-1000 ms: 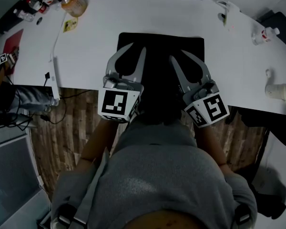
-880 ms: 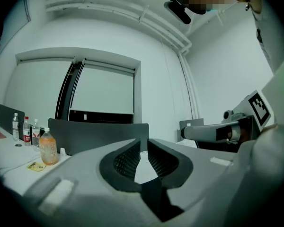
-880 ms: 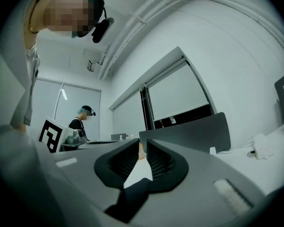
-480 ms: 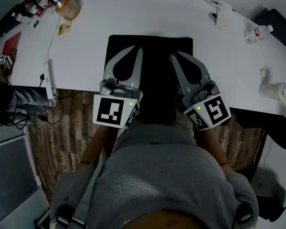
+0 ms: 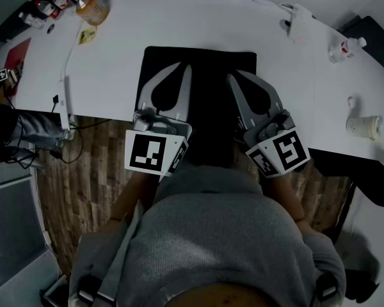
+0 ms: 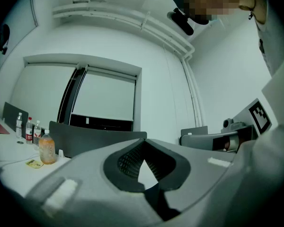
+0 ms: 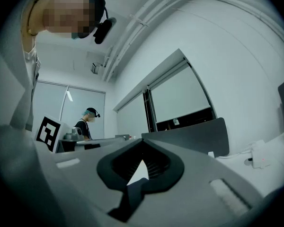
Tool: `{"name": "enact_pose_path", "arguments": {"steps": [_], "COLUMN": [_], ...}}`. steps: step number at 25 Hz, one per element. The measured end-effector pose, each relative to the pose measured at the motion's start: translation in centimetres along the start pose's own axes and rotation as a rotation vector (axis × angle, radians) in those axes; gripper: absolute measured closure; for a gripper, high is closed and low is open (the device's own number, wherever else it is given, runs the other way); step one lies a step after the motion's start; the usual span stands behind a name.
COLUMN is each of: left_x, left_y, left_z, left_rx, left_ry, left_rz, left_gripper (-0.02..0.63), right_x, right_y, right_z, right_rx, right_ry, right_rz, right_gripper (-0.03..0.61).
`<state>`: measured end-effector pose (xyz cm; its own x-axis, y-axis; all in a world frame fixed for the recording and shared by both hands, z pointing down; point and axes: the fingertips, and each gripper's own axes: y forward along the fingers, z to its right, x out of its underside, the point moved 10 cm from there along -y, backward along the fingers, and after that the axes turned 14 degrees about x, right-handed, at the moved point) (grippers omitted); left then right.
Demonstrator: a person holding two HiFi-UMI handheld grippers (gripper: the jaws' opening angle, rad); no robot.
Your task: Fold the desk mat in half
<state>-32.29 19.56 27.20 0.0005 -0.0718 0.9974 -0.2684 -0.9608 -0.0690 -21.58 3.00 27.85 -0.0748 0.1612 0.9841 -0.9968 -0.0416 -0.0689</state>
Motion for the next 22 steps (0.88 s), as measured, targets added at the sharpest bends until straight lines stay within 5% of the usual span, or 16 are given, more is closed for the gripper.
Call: {"name": "enact_pose_path", "arguments": {"steps": [22], "left_x": [0.21], "left_y": [0.06], "left_z": [-0.29], "left_rx": [-0.021], "left_ry": [0.023], "left_rz": [-0.033], "left_gripper": [0.618], "right_x": [0.26], "right_y": [0.54], "right_z": [-0.58], "right_rx": [-0.007], "right_ry": [-0.029], "right_rz": [-0.014], "right_gripper": [0.577]}}
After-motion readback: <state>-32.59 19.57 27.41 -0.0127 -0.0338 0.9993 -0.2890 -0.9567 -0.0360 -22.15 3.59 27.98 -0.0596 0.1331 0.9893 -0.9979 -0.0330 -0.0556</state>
